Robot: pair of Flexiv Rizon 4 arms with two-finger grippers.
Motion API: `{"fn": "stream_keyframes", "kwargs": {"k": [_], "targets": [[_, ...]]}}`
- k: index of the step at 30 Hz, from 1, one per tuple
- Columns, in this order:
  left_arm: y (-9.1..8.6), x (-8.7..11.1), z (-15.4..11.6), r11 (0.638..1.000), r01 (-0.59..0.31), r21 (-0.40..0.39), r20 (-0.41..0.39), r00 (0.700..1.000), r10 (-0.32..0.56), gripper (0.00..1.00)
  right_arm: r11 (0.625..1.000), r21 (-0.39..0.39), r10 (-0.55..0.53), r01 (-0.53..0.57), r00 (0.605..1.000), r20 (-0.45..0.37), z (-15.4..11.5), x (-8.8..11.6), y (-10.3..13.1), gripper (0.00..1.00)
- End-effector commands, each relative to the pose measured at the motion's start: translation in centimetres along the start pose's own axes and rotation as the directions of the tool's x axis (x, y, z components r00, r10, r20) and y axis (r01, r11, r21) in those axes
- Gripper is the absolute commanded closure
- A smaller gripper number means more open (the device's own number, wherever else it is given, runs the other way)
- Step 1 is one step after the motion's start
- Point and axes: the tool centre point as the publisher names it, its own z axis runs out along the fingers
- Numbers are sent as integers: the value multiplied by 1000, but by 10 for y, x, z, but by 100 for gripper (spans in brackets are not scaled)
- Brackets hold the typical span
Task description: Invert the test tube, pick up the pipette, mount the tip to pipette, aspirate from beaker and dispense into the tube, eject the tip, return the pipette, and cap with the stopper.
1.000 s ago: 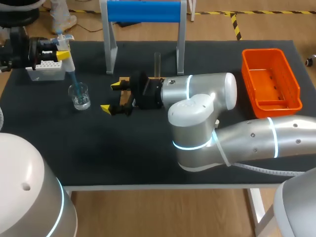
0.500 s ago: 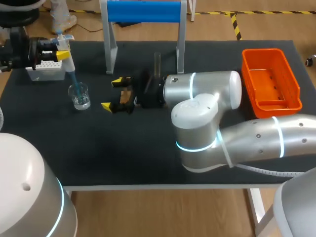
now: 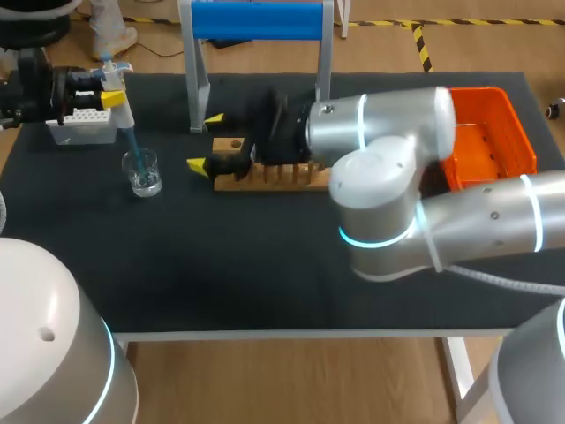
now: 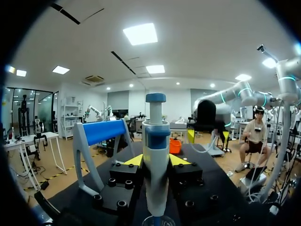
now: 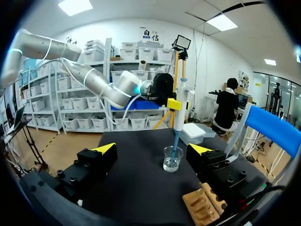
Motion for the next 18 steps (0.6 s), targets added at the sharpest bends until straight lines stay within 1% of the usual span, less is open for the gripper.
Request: {"fn": "stream_keyframes", "kwargs": {"k": [1, 3, 9, 14, 18], "targets": [[1, -1, -1, 1000, -2, 4, -5, 1000, 2, 100, 991, 136, 2, 19, 989, -151, -25, -9, 16, 0], [1, -1, -1, 1000, -2, 4, -5, 1000, 2, 100, 989, 146, 9, 18, 983, -184, -26, -11, 23, 0], [1, -1, -1, 1000, -2, 4, -5, 1000, 2, 100, 983, 178, 4, 42, 968, -249, -27, -16, 42, 0], [1, -1, -1, 1000, -2, 4, -5, 1000, 2, 100, 978, 186, -42, 91, 968, -249, -24, -24, 57, 0], [1, -1, -1, 1000, -2, 4, -5, 1000, 2, 100, 975, 187, -68, 115, 968, -241, -20, -28, 65, 0]]}}
